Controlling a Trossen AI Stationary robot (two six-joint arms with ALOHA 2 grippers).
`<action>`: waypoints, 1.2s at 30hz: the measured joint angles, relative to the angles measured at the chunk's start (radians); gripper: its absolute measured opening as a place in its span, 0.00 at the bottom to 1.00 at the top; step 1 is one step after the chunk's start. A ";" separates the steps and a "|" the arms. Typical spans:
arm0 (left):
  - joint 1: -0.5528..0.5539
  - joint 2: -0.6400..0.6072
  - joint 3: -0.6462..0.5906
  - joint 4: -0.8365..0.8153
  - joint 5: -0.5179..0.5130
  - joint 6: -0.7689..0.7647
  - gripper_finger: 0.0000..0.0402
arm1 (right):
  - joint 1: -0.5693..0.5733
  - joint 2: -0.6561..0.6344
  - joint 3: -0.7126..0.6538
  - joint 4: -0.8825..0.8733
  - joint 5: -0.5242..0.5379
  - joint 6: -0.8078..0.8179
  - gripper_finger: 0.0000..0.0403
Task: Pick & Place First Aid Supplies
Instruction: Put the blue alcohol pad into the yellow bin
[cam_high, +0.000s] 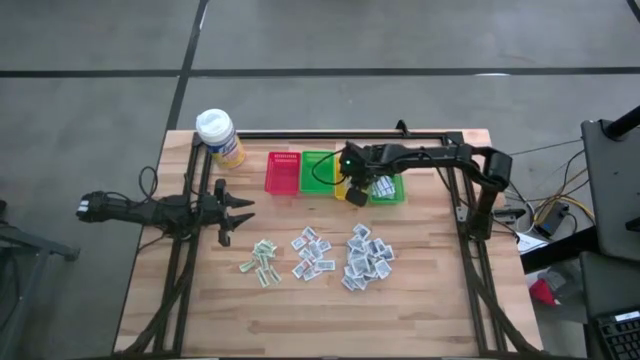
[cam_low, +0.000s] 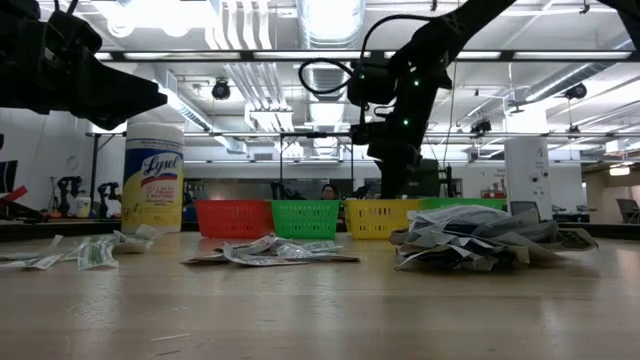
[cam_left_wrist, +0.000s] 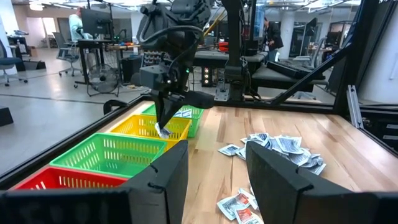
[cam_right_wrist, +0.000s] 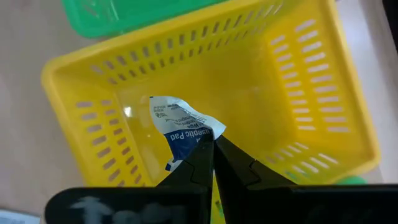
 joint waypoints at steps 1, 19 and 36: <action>0.000 0.001 0.000 0.000 0.000 0.000 0.39 | -0.008 0.000 0.000 -0.002 -0.020 -0.009 0.02; 0.000 0.002 0.000 0.000 0.000 0.000 0.39 | -0.087 0.006 0.000 0.006 -0.121 -0.029 0.02; 0.000 0.002 0.000 0.000 0.000 0.000 0.39 | -0.087 0.010 0.000 0.017 -0.123 -0.056 0.03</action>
